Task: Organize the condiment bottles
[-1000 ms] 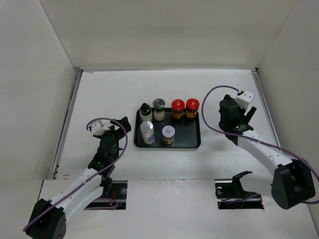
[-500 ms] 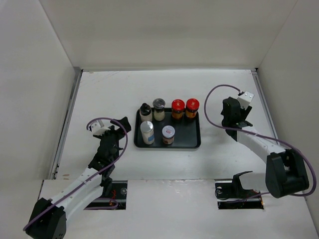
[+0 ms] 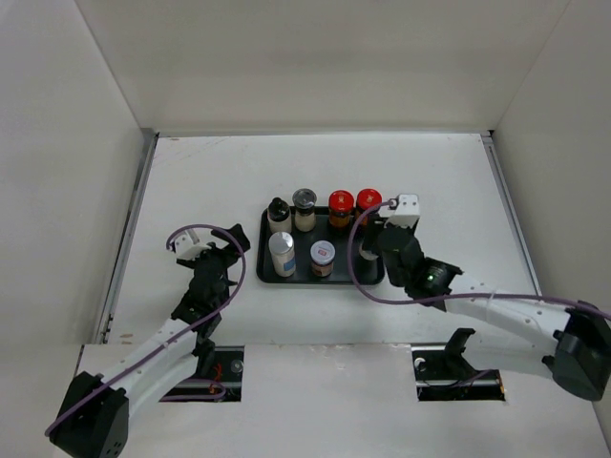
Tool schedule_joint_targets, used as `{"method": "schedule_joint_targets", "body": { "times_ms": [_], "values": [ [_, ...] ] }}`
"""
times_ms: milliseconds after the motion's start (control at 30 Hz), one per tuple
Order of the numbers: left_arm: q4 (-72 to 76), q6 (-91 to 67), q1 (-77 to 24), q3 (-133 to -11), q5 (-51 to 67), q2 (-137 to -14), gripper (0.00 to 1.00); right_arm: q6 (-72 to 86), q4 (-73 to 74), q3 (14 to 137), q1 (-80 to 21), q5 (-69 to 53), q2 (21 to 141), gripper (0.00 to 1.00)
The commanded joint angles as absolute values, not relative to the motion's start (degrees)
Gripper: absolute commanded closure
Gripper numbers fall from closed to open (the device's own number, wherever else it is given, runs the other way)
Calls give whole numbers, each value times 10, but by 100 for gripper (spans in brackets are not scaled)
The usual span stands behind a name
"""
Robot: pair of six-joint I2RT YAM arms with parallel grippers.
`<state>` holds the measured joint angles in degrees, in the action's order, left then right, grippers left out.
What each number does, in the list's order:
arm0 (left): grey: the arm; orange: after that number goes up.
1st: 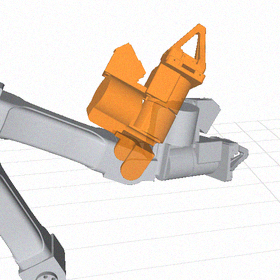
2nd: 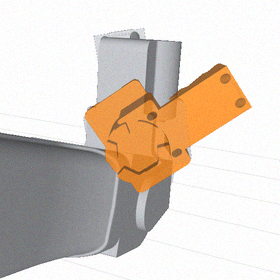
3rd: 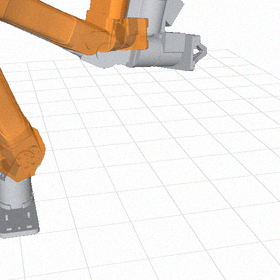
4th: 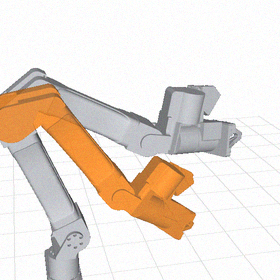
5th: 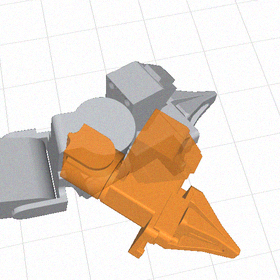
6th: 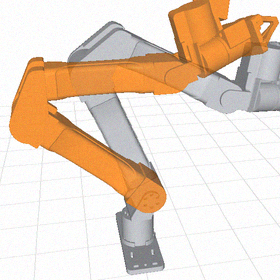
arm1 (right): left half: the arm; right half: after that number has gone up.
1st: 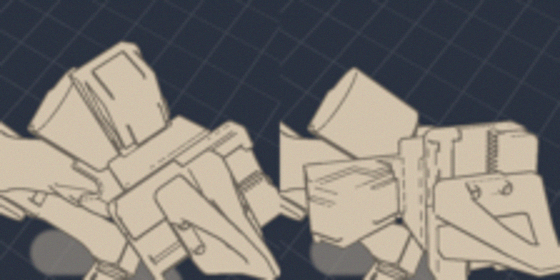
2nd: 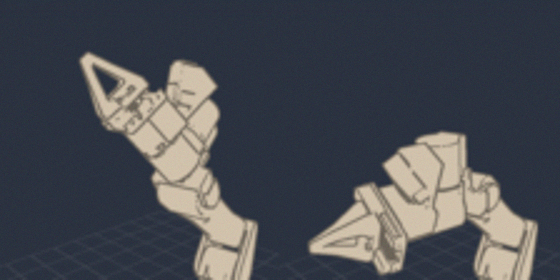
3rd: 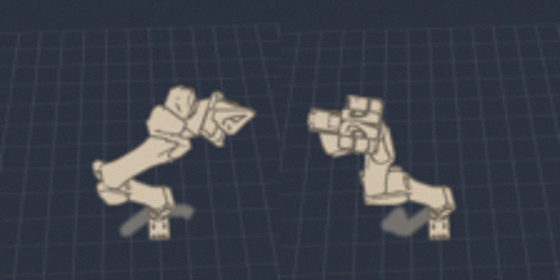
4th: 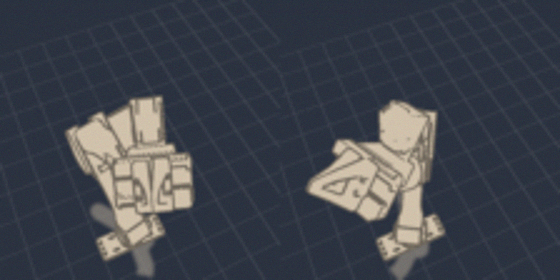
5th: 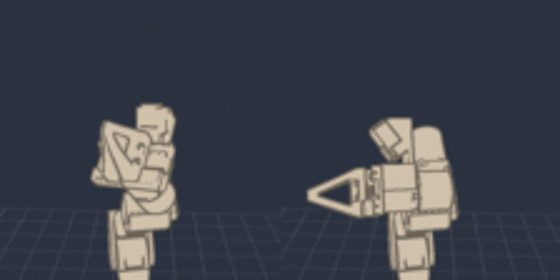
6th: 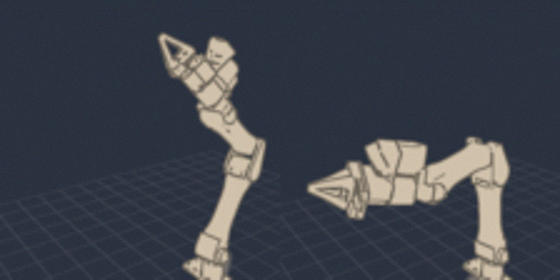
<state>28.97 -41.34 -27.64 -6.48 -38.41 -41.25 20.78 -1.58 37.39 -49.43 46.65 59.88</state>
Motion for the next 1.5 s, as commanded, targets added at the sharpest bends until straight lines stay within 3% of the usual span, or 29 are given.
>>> {"method": "schedule_joint_targets", "body": {
  "times_ms": [0,400,467,533,567,833,1033,1200,1467],
  "values": [
    [309,-405,-271,-85,-403,-401,0,214,-108,373,-503,448,637,49],
    [225,-405,-267,-118,-435,-396,0,214,-158,341,-515,407,709,39],
    [219,-405,-268,-120,-436,-397,0,210,-154,340,-515,405,711,28],
    [215,-405,-268,-126,-429,-399,0,208,-152,337,-515,407,699,6],
    [213,-404,-268,-130,-426,-399,0,208,-152,335,-515,405,689,0],
    [105,-406,-235,-207,-424,-440,0,199,-158,316,-505,435,543,0],
    [8,-423,-198,-279,-357,-494,0,250,-211,234,-413,470,414,0],
    [-27,-423,-200,-313,-328,-483,0,315,-206,208,-384,432,381,0],
    [-59,-409,-226,-343,-324,-440,0,330,-216,202,-382,398,422,0]
  ]
}}
